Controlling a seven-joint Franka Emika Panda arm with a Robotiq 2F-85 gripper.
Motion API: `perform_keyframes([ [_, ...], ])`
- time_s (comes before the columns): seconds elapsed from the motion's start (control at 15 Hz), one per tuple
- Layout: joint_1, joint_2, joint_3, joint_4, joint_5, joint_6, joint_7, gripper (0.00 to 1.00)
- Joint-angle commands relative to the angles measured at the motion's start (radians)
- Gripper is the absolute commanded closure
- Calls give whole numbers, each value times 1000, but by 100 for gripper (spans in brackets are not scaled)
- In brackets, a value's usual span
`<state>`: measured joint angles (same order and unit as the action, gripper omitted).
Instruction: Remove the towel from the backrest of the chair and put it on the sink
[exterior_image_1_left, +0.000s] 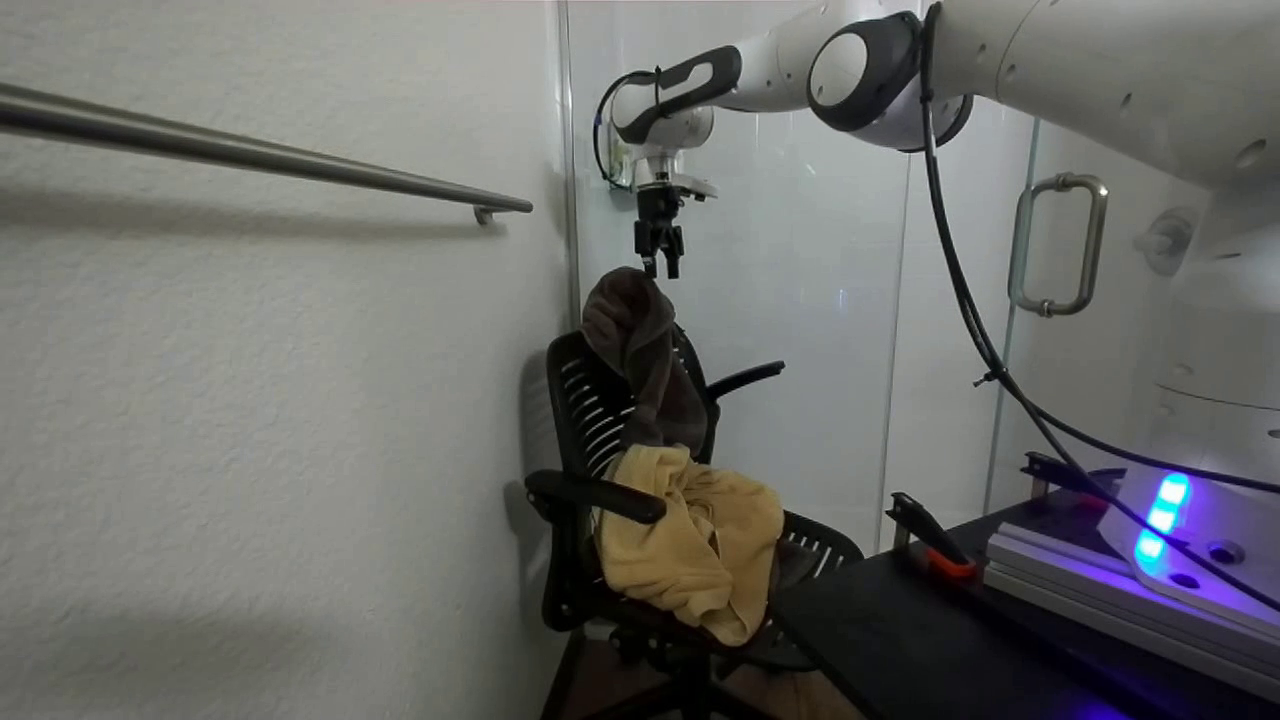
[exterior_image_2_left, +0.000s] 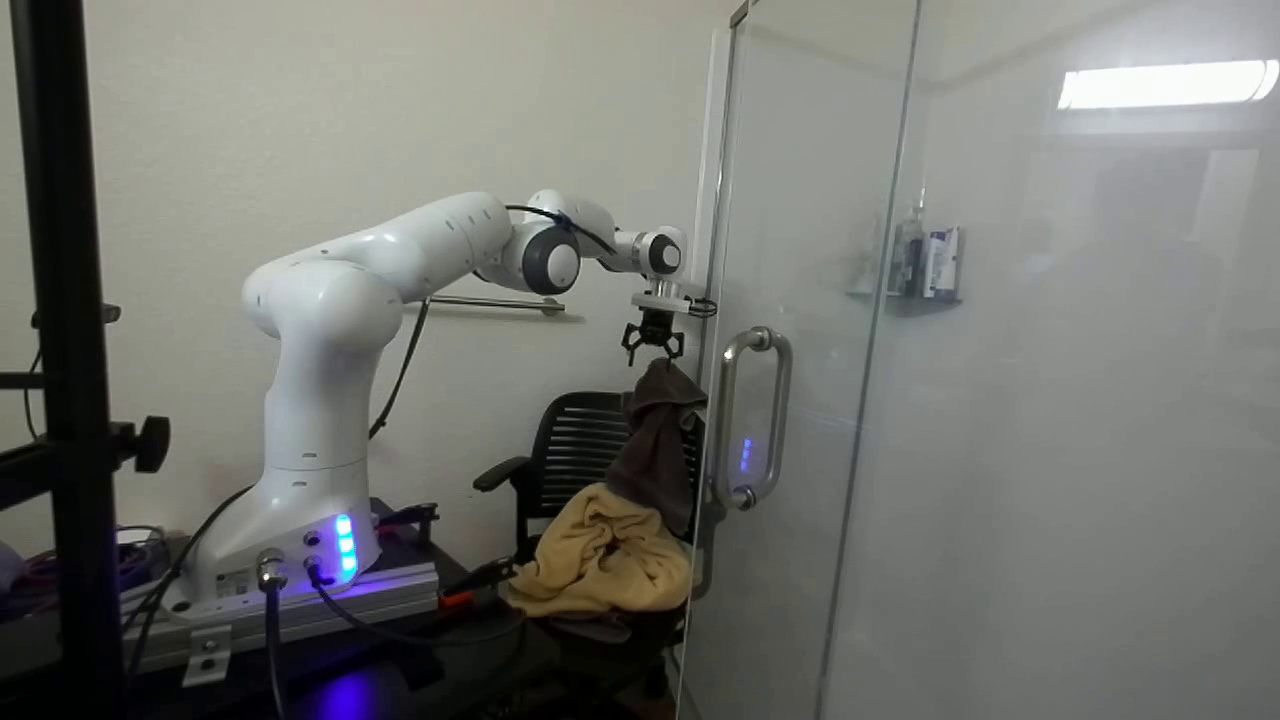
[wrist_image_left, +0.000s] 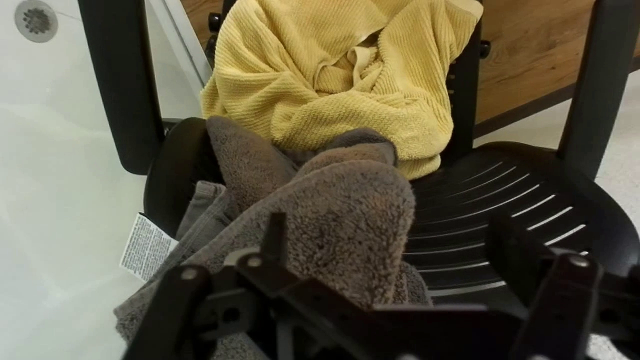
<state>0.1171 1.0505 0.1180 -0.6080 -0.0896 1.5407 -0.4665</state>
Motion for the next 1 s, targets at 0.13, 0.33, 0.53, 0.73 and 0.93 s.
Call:
perform_keyframes([
  [0.13, 0, 21, -3, 17, 0, -16, 13, 0],
  [0.33, -22, 59, 34, 42, 38, -43, -72, 0],
  [0.53, -7, 86, 20, 60, 20, -27, -89, 0],
  [0.73, 9, 102, 6, 73, -2, -2, -80, 0],
  [0.93, 27, 112, -11, 93, -30, 41, -71, 0],
])
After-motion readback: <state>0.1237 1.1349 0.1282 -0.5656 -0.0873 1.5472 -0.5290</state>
